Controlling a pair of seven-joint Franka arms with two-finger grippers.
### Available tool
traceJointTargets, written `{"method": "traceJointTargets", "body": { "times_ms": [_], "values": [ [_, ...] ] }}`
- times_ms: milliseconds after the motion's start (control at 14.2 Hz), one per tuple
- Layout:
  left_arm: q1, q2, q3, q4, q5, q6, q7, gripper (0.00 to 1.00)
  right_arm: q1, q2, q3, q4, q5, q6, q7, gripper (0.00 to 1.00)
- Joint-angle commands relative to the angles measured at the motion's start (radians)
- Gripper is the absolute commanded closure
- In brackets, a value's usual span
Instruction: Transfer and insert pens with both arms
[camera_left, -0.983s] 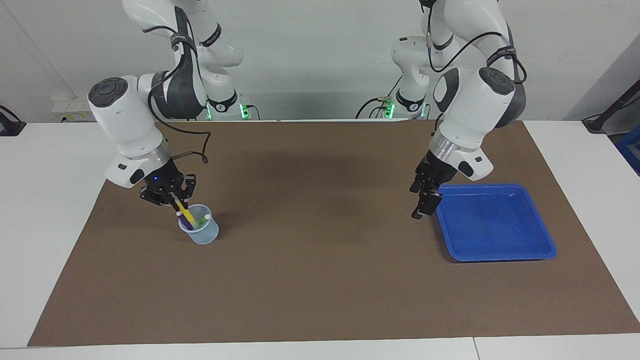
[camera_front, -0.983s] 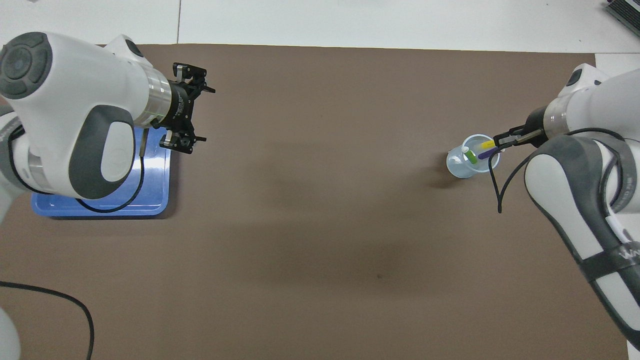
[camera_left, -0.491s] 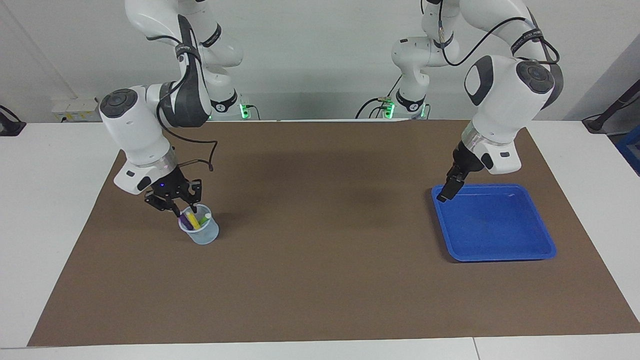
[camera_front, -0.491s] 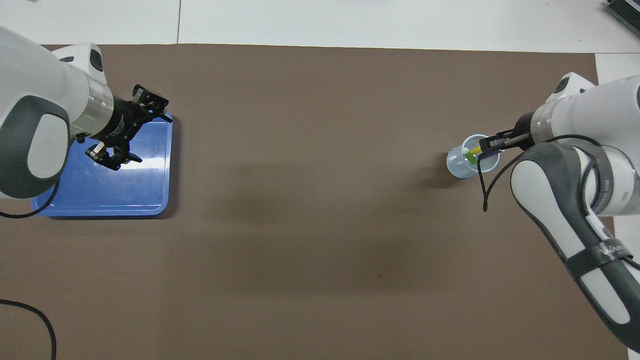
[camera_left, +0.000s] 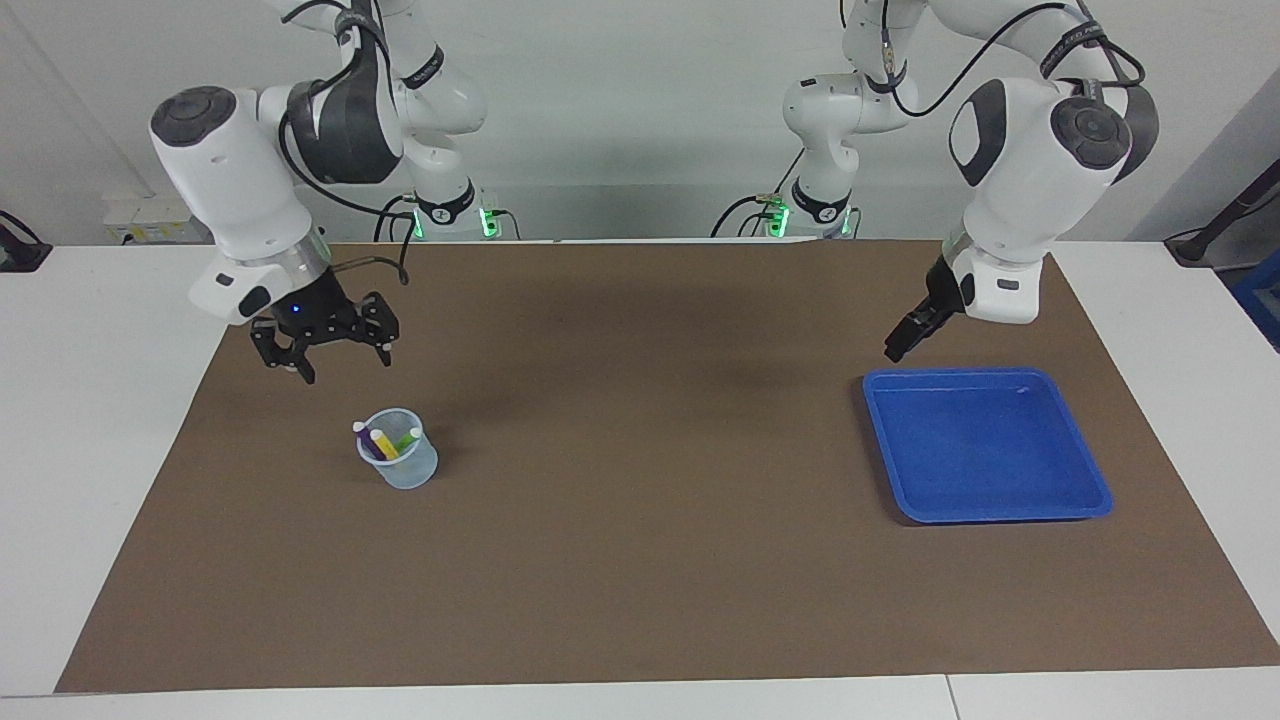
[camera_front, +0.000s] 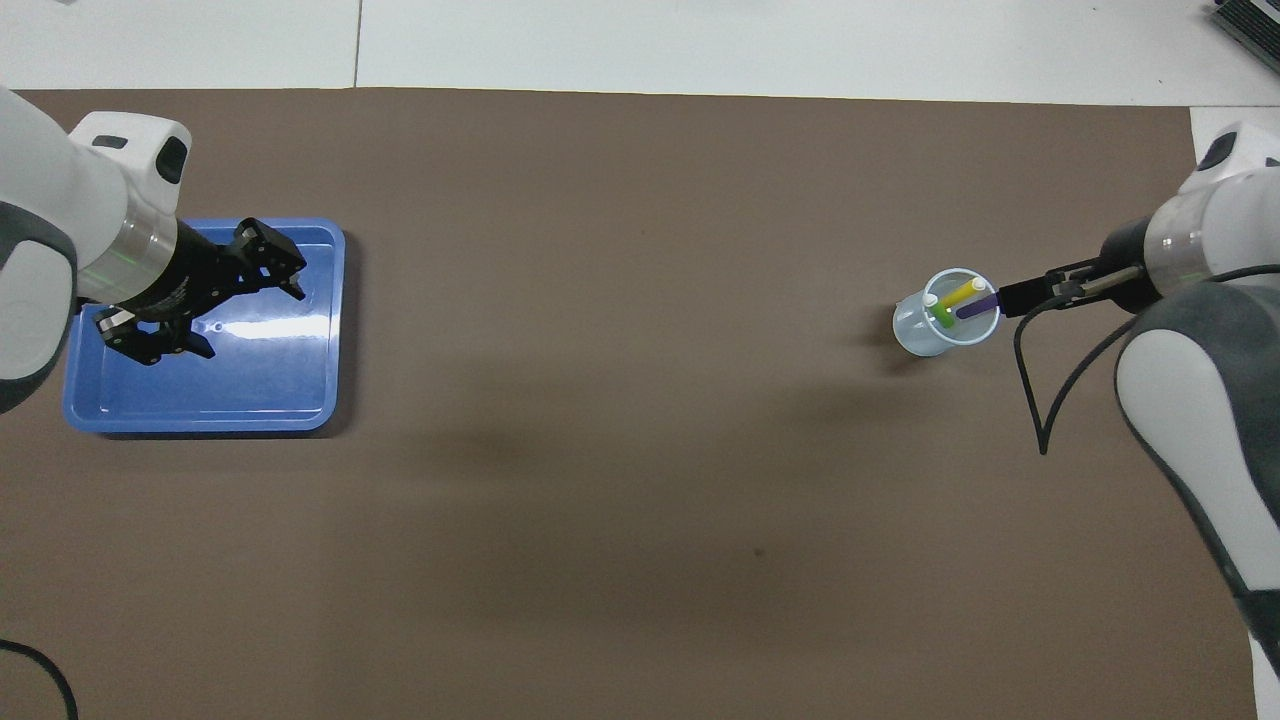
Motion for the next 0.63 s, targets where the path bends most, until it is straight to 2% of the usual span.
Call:
{"method": "traceJointTargets", "body": {
  "times_ms": [0,281,562],
  "values": [
    [0.03,-0.098,-0.012,-0.056,0.017,-0.067,0.123,0.0,-0.026,-0.088,0.006,-0.006,-0.012,-0.107,0.017,0.0],
    [0.049,-0.108,-0.012,-0.057,0.017,-0.056,0.338,0.0,-0.029,-0.18,0.007,-0.008,-0.012,-0.181,0.017,0.0],
    [0.056,-0.109,-0.014,-0.056,0.017,-0.054,0.352,0.0,-0.031,-0.189,0.006,-0.013,-0.018,-0.184,0.016,0.0]
  ]
}}
